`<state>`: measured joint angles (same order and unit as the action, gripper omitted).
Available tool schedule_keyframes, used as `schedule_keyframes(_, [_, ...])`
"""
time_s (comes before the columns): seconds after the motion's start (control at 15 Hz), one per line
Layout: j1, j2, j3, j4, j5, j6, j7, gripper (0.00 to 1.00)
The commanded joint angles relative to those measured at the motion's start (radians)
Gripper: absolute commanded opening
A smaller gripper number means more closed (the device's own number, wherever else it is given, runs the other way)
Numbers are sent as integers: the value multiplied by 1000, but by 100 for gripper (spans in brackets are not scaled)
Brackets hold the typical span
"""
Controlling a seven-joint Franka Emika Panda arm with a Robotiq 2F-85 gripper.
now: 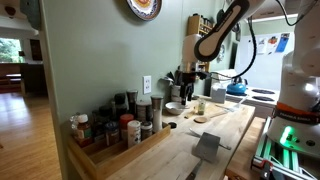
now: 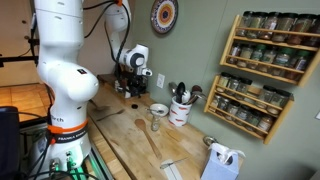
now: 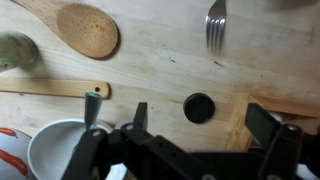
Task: Remove the black lid from the bottle
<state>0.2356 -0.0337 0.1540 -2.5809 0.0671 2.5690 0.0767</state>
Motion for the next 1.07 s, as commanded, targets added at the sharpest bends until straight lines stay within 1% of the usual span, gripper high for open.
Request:
schedule_keyframes(0.0, [-28,-223,-11,-71,100,-162,-50,100])
schedule_keyframes(0.2, [-43,-371,-32,-91,109,-264,-28,100])
schedule_keyframes(0.4, [-69,-520,-36,-122,59,-339,-9,100])
schedule_keyframes(0.53, [-76,-601,-49,-136,52,-416,-32,100])
schedule_keyframes(0.6, [-72,-488,-38,-76,70,-367,-25,100])
schedule_keyframes(0.67, [-75,-527,-41,-86,69,-394,-25,100])
schedule_keyframes(0.8, [-76,-575,-44,-106,69,-410,-26,100])
schedule_keyframes(1.0, [-76,-586,-44,-118,69,-410,-26,100])
